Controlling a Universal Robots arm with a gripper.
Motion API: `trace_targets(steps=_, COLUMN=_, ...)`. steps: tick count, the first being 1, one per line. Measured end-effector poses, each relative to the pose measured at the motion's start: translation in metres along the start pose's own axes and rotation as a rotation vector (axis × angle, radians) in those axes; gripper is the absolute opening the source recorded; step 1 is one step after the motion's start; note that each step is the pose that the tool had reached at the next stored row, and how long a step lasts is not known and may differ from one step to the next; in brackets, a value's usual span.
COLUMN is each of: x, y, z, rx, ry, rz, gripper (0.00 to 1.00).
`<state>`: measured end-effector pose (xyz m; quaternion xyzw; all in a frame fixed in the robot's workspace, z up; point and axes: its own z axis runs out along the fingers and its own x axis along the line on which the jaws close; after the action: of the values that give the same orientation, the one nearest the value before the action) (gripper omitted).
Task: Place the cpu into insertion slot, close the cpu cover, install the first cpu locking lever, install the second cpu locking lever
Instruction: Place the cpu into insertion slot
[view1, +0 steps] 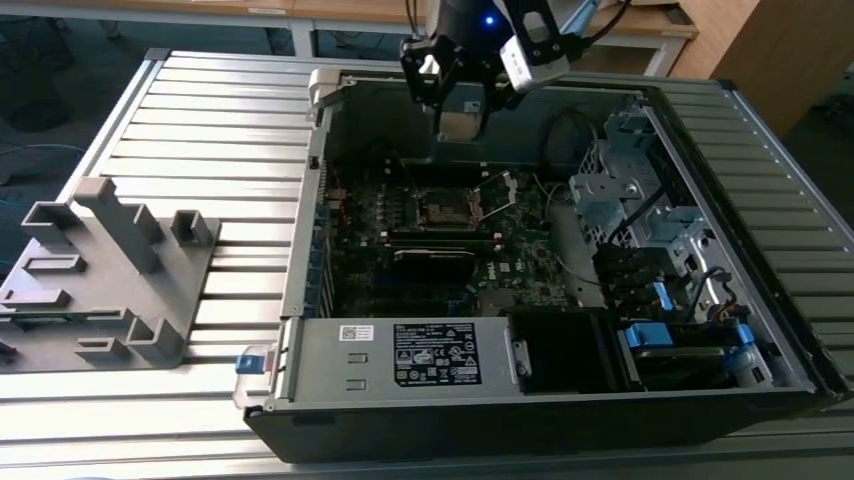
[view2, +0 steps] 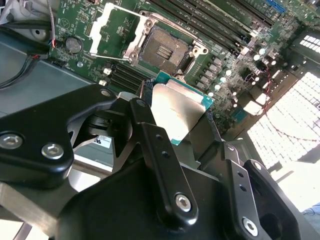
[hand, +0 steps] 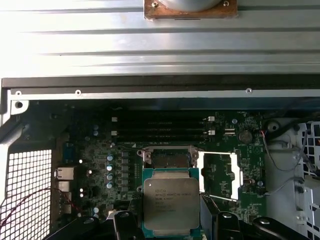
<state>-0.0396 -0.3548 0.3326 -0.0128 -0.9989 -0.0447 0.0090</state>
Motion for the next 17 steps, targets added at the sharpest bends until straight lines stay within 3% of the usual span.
trace_targets(steps=17, x=-0.0001, y=-0.0005, z=0.0054, rx=0.0005, ry=0.0001, rz=0.0, gripper=0.54)
